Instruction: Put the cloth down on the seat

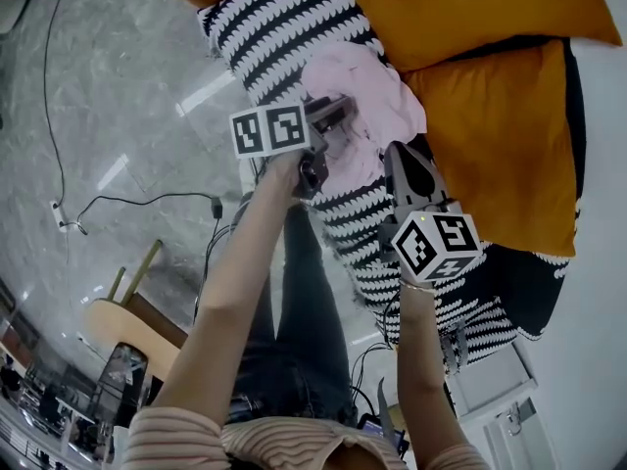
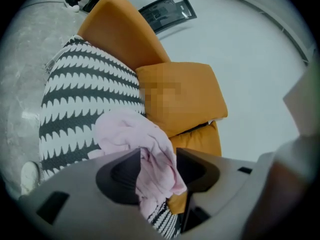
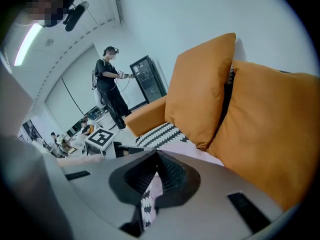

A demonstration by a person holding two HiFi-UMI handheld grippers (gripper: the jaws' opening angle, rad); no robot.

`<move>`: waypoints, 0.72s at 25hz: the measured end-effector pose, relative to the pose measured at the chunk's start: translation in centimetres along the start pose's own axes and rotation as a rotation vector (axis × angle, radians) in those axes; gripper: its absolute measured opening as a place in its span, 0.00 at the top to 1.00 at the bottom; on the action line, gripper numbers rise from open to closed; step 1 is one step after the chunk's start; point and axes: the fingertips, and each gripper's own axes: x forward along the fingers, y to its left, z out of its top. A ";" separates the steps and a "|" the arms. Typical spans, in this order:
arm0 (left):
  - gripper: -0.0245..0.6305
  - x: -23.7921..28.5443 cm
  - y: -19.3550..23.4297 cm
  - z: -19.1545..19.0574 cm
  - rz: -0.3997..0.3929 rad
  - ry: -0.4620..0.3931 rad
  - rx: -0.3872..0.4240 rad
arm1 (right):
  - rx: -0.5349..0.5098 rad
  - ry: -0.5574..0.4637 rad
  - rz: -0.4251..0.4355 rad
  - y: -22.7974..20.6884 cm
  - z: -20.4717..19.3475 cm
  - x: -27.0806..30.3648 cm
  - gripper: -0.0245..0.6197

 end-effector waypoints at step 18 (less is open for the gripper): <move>0.93 -8.9 -6.8 2.6 0.066 -0.054 0.401 | 0.012 -0.178 0.009 3.3 4.3 -3.8 0.95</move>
